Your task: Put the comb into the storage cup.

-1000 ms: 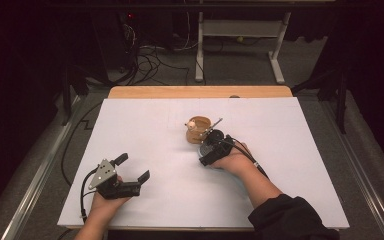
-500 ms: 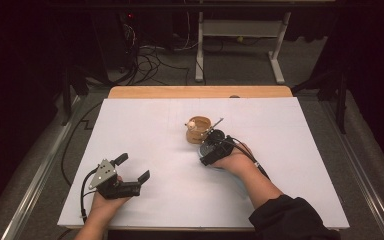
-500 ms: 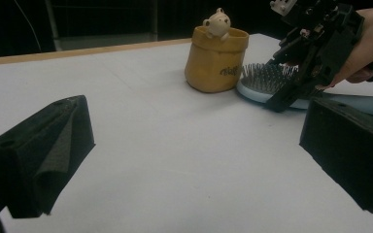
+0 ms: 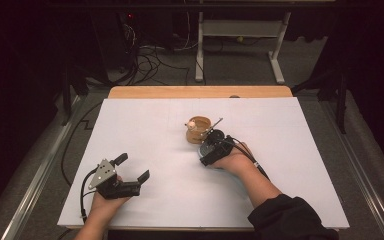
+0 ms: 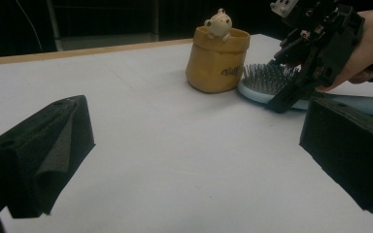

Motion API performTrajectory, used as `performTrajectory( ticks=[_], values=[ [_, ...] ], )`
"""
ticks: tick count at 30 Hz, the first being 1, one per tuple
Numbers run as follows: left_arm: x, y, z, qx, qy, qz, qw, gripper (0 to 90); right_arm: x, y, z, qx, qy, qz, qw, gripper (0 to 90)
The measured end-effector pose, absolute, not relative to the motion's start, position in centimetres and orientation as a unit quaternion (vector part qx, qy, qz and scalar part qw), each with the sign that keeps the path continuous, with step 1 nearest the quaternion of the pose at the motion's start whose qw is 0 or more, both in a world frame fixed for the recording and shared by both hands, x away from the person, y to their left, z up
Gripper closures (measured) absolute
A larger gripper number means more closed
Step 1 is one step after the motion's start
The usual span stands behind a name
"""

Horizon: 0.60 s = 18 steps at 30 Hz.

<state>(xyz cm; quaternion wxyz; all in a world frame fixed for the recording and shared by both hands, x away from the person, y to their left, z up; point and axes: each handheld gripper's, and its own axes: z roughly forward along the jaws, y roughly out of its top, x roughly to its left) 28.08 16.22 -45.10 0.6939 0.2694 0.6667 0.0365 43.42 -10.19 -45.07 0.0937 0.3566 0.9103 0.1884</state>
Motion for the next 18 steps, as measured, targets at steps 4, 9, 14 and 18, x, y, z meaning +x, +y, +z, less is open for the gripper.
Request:
performTrajectory(
  ticks=[4,9,14,18],
  values=[
    [28.08,16.22,-45.11,0.270,0.666,0.037,0.694,0.0,43.31,-10.16,-45.02,0.360,0.909,0.187,0.095,18.2],
    [28.07,16.21,-45.11,0.269,0.666,0.038,0.695,0.0,43.35,-10.13,-44.95,0.360,0.909,0.184,0.095,19.2],
    [28.10,16.26,-45.09,0.268,0.665,0.038,0.696,0.0,43.27,-10.02,-44.91,0.367,0.907,0.183,0.094,19.8],
    [28.09,16.27,-45.09,0.269,0.664,0.039,0.696,0.0,43.24,-10.00,-44.90,0.367,0.907,0.182,0.095,20.2]
  ],
)
